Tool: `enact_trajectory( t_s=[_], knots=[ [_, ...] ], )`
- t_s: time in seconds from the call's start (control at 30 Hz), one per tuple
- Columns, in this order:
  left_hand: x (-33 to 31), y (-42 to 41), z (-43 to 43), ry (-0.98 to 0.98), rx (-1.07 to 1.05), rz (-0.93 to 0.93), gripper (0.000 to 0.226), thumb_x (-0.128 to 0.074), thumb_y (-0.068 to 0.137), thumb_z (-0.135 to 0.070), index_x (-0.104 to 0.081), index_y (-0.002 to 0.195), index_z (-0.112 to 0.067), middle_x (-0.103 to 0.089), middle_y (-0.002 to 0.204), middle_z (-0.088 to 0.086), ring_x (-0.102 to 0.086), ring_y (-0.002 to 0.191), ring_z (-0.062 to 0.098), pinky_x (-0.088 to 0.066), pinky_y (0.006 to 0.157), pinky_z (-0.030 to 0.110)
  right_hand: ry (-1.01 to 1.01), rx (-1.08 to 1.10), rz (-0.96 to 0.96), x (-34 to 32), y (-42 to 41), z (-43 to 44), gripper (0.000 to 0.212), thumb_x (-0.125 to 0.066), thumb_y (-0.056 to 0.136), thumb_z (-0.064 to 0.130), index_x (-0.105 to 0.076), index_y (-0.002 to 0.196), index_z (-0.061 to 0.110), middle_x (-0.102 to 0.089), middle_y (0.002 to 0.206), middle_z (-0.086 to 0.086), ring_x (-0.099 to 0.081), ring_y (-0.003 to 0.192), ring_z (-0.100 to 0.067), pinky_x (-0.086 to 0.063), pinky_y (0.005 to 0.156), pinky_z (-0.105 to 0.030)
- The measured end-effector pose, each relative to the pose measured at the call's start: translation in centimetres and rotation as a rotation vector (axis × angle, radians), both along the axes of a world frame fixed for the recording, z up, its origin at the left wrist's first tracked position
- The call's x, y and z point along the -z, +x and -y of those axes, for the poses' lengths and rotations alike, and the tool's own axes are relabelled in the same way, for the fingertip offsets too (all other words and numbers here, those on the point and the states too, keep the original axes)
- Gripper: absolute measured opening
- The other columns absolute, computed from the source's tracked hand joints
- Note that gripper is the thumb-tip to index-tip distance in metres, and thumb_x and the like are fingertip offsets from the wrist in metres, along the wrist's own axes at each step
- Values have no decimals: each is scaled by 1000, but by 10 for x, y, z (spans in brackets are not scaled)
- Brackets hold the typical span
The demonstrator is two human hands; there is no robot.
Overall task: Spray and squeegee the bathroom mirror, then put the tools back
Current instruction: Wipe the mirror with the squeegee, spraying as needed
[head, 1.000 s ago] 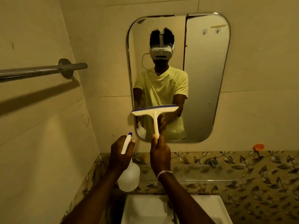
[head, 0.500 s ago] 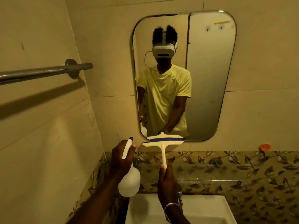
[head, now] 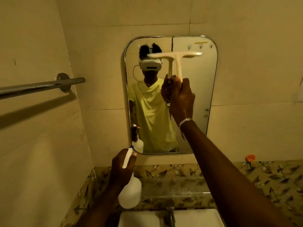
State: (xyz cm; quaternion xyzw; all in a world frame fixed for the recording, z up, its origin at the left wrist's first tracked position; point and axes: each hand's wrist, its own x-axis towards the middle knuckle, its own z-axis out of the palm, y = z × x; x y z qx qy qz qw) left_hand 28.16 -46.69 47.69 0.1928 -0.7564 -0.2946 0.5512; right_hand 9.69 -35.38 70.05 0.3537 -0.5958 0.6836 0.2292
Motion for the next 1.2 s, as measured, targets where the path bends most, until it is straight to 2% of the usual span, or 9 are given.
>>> enact_trajectory(
  t_s=[0.1, 0.23, 0.3, 0.4, 0.53, 0.7, 0.9, 1.03, 1.2],
  knots=[
    [2, -6, -1, 13, 3, -16, 9, -63, 92, -29, -64, 101, -29, -67, 85, -17, -67, 87, -4, -50, 68, 4, -47, -33, -21, -44, -12, 10, 40, -37, 109, 43, -56, 108, 7, -70, 83, -8, -65, 63, -14, -49, 49, -20],
    [6, -13, 6, -15, 5, 6, 6, -61, 93, -27, -65, 98, -26, -68, 83, -12, -67, 83, 3, -50, 66, 8, -55, 12, -66, -61, -10, 25, 38, -40, 109, 37, -55, 109, 2, -68, 84, -6, -57, 57, -4, -41, 44, -7],
    [7, -15, 10, -17, 5, 11, 8, -61, 93, -27, -66, 98, -25, -68, 85, -12, -67, 84, 4, -51, 67, 8, -35, 34, -77, -57, -5, 30, 37, -40, 110, 34, -55, 113, 1, -65, 80, -4, -57, 55, -6, -42, 45, -12],
    [7, -18, 14, -23, -3, 27, 9, -60, 94, -28, -67, 96, -22, -68, 83, -9, -68, 83, 6, -53, 65, 10, 29, 49, -67, -50, -1, 31, 41, -38, 110, 36, -53, 126, 2, -71, 89, -13, -68, 68, -26, -55, 55, -37],
    [6, -20, 18, -23, -19, 38, 8, -60, 94, -26, -67, 95, -23, -68, 82, -10, -68, 82, 7, -55, 65, 15, 39, 50, -83, -39, -3, 28, 41, -39, 110, 36, -52, 130, 2, -69, 84, -10, -63, 60, -19, -50, 48, -31],
    [10, -22, 20, -37, -30, 72, 14, -58, 95, -26, -67, 92, -16, -67, 79, -5, -67, 75, 11, -57, 64, 27, 57, 22, -14, 37, -9, 20, 43, -39, 110, 37, -52, 135, 5, -67, 82, -7, -61, 56, -9, -42, 43, -14],
    [14, -28, 17, -63, -19, 94, 9, -63, 98, -16, -69, 96, -10, -68, 81, -1, -68, 78, 10, -57, 68, 23, 120, 46, 44, 141, -1, 6, 48, -35, 107, 45, -48, 146, 19, -65, 74, -4, -62, 60, -16, -50, 48, -34],
    [15, -27, 12, -15, -2, 98, 23, -57, 96, -31, -69, 99, -11, -68, 81, -2, -68, 77, 11, -53, 65, 18, 193, 36, 100, 206, 3, -1, 58, -31, 102, 55, -55, 128, 9, -53, 66, 6, -51, 51, -9, -37, 45, -28],
    [18, -25, 14, -15, -33, 115, 19, -59, 100, -26, -68, 94, -10, -68, 80, 0, -67, 77, 11, -50, 66, 16, 311, 49, 168, 269, 13, -16, 56, -29, 97, 61, -56, 111, 14, -58, 68, -2, -56, 52, -17, -43, 41, -30]
  ],
)
